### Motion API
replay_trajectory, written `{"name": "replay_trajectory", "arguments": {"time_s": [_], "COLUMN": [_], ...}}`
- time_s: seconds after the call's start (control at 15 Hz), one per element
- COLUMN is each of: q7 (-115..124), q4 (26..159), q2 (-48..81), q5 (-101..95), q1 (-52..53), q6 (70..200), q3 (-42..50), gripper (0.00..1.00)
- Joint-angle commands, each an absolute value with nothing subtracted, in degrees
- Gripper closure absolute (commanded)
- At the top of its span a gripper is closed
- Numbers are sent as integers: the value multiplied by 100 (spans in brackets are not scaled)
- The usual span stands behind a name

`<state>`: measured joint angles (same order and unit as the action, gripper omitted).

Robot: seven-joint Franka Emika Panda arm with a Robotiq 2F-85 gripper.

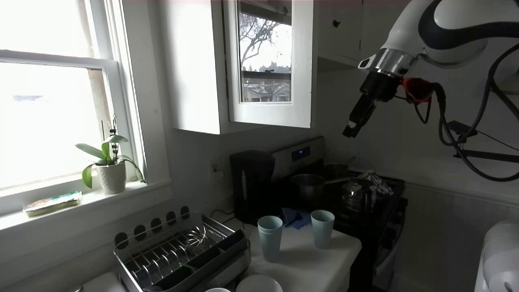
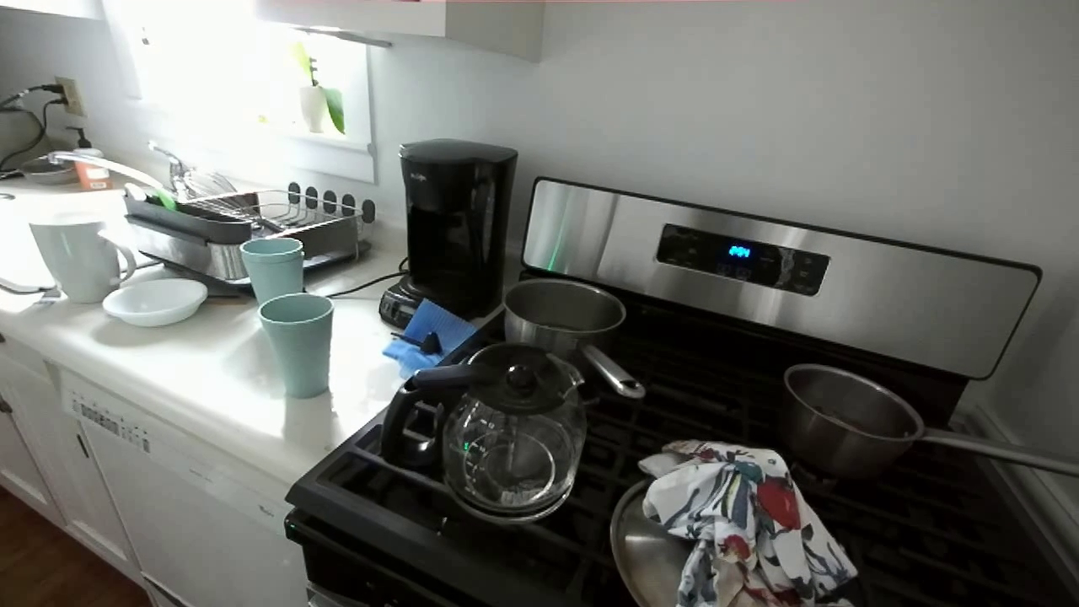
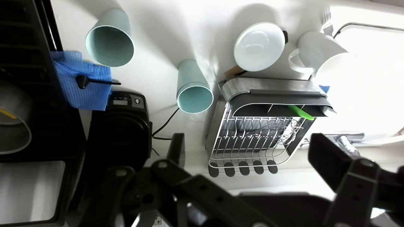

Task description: Open the top left cabinet door, pick up a light blue cup from the cabinet and put it on the kitchen counter, close the cabinet door

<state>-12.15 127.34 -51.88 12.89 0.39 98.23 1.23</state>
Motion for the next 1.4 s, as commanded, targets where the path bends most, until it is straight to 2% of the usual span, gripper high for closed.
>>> {"name": "replay_trajectory", "arguments": {"time_s": [0.0, 0.6, 1.33], "q7": [-1139, -1046, -314], "q4": [12717, 12422, 12235], "q2": [-5158, -5543, -5714], "q5": [1204, 1100, 1010], "q1": [177, 612, 672], "q6": [9830, 9577, 10043], "q3": [222, -373, -1454], "gripper": [0, 0, 0]}}
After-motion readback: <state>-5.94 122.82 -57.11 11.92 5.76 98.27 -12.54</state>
